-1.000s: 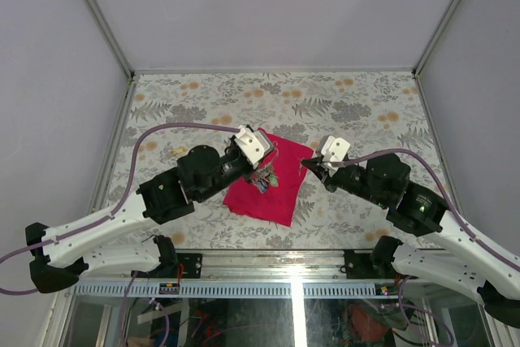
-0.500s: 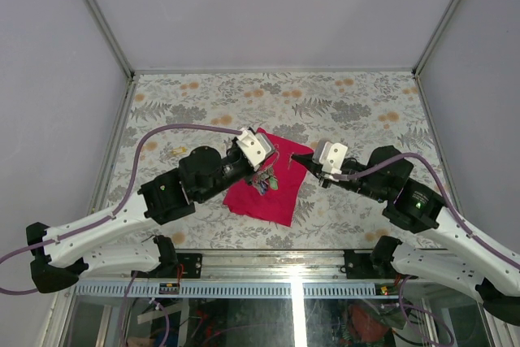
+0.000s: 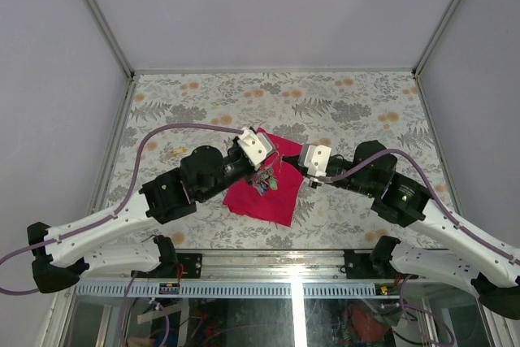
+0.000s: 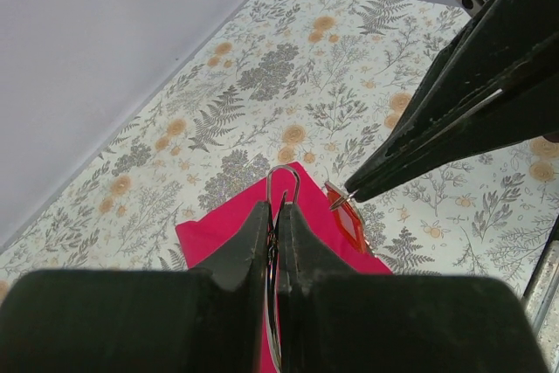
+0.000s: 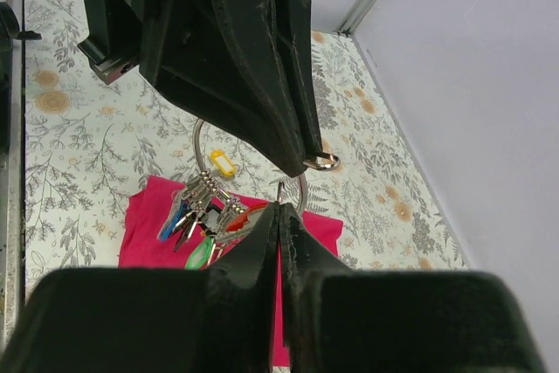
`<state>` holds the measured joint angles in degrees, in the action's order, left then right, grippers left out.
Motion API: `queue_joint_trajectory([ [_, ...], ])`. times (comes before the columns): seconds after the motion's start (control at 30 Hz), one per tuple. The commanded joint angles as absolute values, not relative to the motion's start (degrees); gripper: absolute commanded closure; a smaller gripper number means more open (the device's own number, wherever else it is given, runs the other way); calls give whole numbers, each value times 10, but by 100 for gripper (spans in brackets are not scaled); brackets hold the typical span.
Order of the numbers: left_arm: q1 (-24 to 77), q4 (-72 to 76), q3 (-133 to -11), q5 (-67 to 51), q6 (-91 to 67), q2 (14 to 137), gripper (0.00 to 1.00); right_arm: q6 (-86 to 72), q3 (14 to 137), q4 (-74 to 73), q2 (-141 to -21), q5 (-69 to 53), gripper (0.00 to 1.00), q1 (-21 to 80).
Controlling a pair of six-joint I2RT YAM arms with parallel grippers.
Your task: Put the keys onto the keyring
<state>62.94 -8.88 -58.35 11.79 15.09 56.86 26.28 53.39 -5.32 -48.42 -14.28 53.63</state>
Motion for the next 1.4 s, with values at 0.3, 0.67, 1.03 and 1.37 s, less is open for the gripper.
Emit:
queue_joint_trajectory([
  [0.3, 624, -40, -587, 115, 153, 573, 100, 276, 567, 8, -495, -153, 100, 541],
  [0.67, 624, -42, -589, 112, 151, 575, 100, 276, 566, 25, -498, -135, 100, 541],
  [1.03, 623, -44, -590, 111, 151, 574, 100, 274, 564, 22, -505, -124, 100, 541],
  [1.37, 624, -46, -590, 107, 151, 573, 100, 269, 565, 30, -508, -97, 100, 541],
])
